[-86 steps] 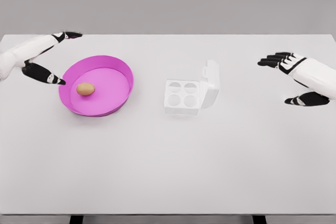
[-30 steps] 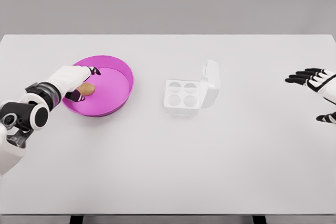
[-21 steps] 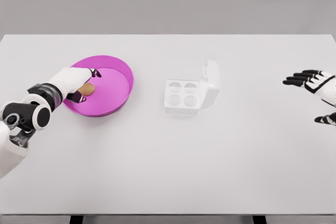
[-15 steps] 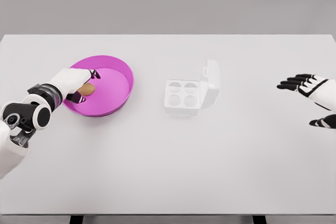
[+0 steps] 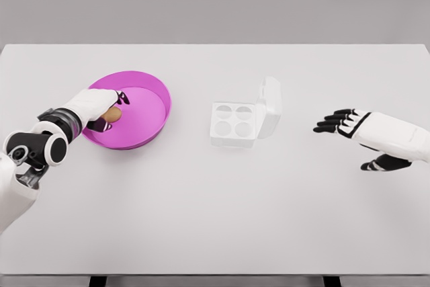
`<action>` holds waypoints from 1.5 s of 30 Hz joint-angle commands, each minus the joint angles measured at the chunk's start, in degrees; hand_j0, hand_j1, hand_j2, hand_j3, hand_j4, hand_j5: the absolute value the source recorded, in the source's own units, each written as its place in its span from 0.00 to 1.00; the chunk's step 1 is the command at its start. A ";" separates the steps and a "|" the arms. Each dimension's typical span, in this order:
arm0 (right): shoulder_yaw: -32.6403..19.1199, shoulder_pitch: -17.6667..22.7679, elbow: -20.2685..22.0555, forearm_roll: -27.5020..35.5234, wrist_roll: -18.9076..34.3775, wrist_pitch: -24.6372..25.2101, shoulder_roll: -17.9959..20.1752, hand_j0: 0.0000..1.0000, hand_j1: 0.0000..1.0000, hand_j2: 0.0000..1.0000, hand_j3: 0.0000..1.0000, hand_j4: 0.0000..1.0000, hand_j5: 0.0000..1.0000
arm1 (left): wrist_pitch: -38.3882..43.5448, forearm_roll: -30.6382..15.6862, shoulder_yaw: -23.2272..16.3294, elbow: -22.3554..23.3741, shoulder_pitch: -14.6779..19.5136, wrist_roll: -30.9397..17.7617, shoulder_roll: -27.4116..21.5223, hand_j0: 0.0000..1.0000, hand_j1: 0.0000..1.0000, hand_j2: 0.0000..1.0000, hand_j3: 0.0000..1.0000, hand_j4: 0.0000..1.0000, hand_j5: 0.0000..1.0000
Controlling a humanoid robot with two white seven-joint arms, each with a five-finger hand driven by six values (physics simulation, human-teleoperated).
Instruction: Pack egg into the box and close the box lid
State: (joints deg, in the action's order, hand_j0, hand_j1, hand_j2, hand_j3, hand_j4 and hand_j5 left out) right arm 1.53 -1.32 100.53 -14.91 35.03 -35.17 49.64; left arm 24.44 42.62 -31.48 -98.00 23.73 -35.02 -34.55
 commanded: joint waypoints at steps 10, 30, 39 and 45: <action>4.18 -2.02 0.02 0.23 -0.03 0.17 0.37 1.00 1.00 1.00 1.00 1.00 1.00 | -0.01 0.19 0.10 0.00 -0.53 0.02 0.10 0.67 0.67 0.67 0.67 0.67 0.67; 4.18 -2.02 0.02 0.23 -0.03 0.17 0.46 1.00 1.00 1.00 1.00 1.00 1.00 | 0.08 0.27 0.37 -0.09 -0.79 0.02 0.27 0.46 0.46 0.46 0.46 0.46 0.46; 4.18 -2.02 0.02 0.23 -0.03 0.17 0.46 1.00 1.00 1.00 1.00 1.00 1.00 | 0.08 -0.25 1.07 -0.44 -0.35 0.02 0.80 0.41 0.41 0.41 0.41 0.41 0.41; 4.18 -3.16 -0.07 0.23 -0.03 0.17 0.28 1.00 1.00 1.00 1.00 1.00 1.00 | -0.80 -0.43 1.16 -1.58 0.18 0.02 2.12 0.41 0.41 0.41 0.41 0.41 0.41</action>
State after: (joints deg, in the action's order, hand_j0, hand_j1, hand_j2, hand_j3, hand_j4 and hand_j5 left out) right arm 5.67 -5.27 100.49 -15.04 35.02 -35.14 49.91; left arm 24.19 41.99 -30.38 -99.21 23.82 -35.00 -32.78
